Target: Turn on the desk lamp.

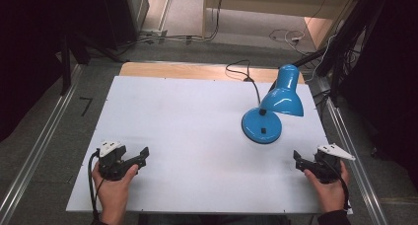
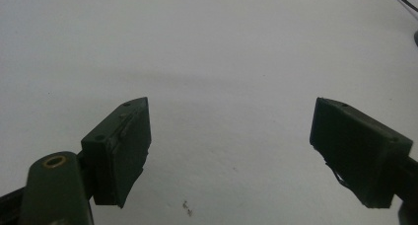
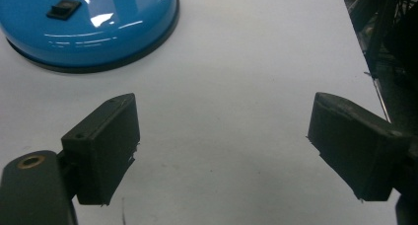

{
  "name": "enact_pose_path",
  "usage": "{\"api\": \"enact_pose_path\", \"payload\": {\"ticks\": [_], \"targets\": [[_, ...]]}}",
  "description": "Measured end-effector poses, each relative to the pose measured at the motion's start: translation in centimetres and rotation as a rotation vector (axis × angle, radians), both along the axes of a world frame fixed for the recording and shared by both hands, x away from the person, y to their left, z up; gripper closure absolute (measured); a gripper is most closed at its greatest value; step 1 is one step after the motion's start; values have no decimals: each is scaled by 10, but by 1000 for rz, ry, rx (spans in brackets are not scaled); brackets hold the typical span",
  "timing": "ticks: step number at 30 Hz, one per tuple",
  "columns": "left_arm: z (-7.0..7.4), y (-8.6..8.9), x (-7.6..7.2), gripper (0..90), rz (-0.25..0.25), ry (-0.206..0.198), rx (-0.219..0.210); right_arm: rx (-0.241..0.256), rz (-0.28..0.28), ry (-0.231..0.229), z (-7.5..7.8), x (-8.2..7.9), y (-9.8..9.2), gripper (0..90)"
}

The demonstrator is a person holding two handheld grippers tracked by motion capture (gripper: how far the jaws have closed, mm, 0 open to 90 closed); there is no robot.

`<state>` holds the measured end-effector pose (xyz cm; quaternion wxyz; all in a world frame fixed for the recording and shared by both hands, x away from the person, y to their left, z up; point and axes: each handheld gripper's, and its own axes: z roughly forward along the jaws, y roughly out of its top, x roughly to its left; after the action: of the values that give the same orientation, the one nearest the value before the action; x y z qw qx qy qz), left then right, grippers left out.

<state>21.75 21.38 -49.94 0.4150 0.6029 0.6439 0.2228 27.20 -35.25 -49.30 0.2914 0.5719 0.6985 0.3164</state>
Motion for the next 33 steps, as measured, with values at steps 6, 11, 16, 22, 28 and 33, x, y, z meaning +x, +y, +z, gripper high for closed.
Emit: {"api": "enact_pose_path", "payload": {"ticks": [6,11,16,22,28,33], "targets": [[0,0,0,164,5,1,1,37,14,-8,6,-1,2,110],[0,0,0,164,8,1,1,41,35,11,7,2,4,110],[0,1,-1,164,11,2,2,40,49,8,10,5,7,110],[0,2,-1,164,14,-2,4,39,62,14,11,8,11,106],[0,2,-1,164,15,-1,4,44,66,11,13,13,17,108],[0,3,-1,164,16,-1,4,54,65,10,15,16,19,111]]}}
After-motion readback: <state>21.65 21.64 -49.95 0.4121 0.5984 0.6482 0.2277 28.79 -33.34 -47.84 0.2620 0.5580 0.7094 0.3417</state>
